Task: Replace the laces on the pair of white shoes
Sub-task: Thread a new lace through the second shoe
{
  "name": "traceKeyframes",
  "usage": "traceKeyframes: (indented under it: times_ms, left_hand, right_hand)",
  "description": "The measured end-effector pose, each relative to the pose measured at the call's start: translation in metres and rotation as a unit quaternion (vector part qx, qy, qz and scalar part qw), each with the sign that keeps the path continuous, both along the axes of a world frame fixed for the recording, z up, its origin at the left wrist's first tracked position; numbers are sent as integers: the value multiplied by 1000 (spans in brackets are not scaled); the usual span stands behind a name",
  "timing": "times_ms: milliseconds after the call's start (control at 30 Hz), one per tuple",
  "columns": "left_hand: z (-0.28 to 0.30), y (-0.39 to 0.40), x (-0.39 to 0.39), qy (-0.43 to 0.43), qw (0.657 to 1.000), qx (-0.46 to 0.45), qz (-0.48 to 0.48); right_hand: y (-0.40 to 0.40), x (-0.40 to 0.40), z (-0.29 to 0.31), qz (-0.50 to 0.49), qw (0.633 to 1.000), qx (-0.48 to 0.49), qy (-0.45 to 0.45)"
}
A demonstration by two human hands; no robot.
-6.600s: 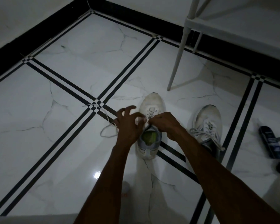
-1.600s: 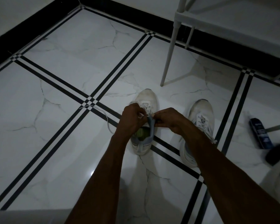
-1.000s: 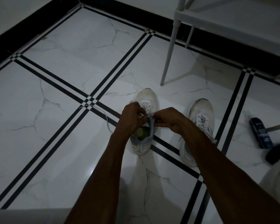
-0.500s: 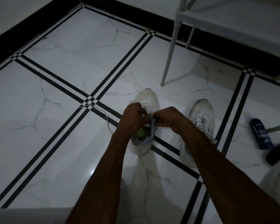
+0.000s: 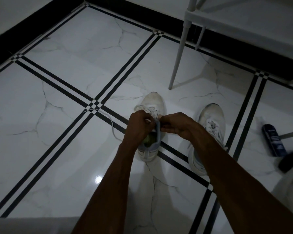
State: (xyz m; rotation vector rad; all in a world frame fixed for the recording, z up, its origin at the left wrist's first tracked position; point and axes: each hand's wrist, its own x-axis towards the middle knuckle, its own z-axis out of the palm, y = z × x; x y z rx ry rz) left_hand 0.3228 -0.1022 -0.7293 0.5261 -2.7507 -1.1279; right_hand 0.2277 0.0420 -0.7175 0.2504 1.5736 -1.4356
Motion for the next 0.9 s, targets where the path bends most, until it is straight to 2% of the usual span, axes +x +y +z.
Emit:
traceKeyframes:
  times_ms: [167, 267, 400, 467, 500, 533, 600, 633, 667, 700, 800, 867, 900]
  left_hand:
    - [-4, 8, 3, 32, 997, 4, 73]
    - [1, 17, 12, 62, 991, -37, 113]
    - [-5, 34, 26, 15, 986, -145, 78]
    - [-11, 37, 30, 21, 988, -139, 68]
    - [-13, 36, 31, 25, 990, -125, 69]
    - [-15, 35, 31, 26, 991, -113, 68]
    - [-12, 36, 32, 26, 991, -112, 74]
    - [-10, 36, 32, 34, 989, -119, 81]
    - [-8, 37, 33, 44, 988, -124, 86]
    - [-8, 37, 33, 51, 987, -128, 88]
    - [-12, 38, 32, 19, 987, -126, 94]
    - [-13, 37, 32, 13, 987, -126, 98]
    - [-13, 36, 32, 12, 987, -125, 97]
  right_hand:
    - [-4, -3, -7, 10, 1000, -10, -8]
    - [-6, -2, -7, 15, 1000, 9, 20]
    - [-9, -5, -8, 71, 991, 57, 95]
    - [-7, -8, -7, 67, 991, 72, 89]
    - [-2, -12, -8, 51, 986, 112, 111]
    - [4, -18, -8, 26, 969, 180, 165]
    - [23, -35, -14, -38, 880, 330, 339]
    - [29, -42, -19, -59, 839, 350, 413]
    - [30, -43, -22, -57, 819, 340, 458]
    - [26, -39, -19, -34, 821, 313, 477]
    - [0, -13, -19, 141, 850, 184, 472]
    - [-13, 3, -14, 230, 844, 154, 459]
    - [-15, 6, -13, 235, 831, 158, 478]
